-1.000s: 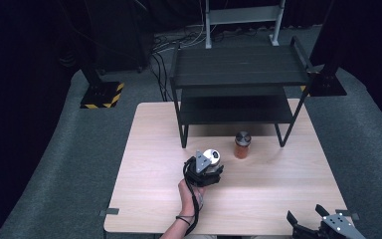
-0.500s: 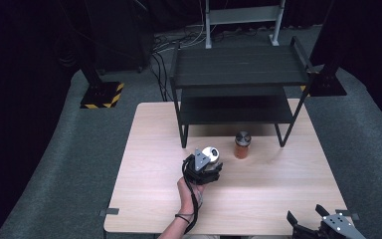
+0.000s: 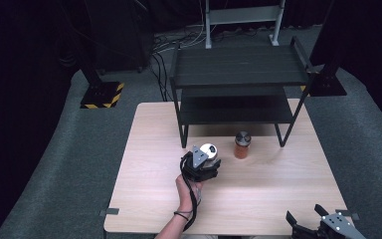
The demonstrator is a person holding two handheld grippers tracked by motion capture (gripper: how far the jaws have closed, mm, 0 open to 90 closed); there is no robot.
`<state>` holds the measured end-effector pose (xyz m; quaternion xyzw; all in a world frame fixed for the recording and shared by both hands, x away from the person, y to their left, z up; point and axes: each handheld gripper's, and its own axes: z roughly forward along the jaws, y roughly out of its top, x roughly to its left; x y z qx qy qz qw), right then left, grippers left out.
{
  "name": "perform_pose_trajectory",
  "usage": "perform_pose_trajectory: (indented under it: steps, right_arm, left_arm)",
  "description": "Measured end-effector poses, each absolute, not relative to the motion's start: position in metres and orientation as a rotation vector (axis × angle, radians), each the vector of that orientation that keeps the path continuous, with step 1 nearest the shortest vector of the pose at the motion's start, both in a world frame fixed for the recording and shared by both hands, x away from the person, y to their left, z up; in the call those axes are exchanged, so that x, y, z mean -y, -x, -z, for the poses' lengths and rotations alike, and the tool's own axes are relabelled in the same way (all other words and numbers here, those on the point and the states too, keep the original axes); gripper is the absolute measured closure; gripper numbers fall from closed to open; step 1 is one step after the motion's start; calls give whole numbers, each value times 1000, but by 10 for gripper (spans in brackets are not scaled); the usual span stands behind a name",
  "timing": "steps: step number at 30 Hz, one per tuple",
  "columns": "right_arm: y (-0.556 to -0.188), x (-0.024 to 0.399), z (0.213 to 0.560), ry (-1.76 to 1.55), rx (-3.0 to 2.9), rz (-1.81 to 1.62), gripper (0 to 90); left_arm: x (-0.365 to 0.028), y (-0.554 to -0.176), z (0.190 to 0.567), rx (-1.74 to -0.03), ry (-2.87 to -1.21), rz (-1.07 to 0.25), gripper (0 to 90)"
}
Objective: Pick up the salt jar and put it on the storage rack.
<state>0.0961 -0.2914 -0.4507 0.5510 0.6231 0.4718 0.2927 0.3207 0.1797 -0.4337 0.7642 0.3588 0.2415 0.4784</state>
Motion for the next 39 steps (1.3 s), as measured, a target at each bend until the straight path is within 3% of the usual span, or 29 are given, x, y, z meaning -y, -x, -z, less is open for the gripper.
perform_pose_trajectory:
  steps: [39]
  right_arm:
    - [-96, 289, 446, -1454, -1677, -1267, 0]
  left_arm:
    - [-182, -328, 414, -856, -1844, -627, 312]
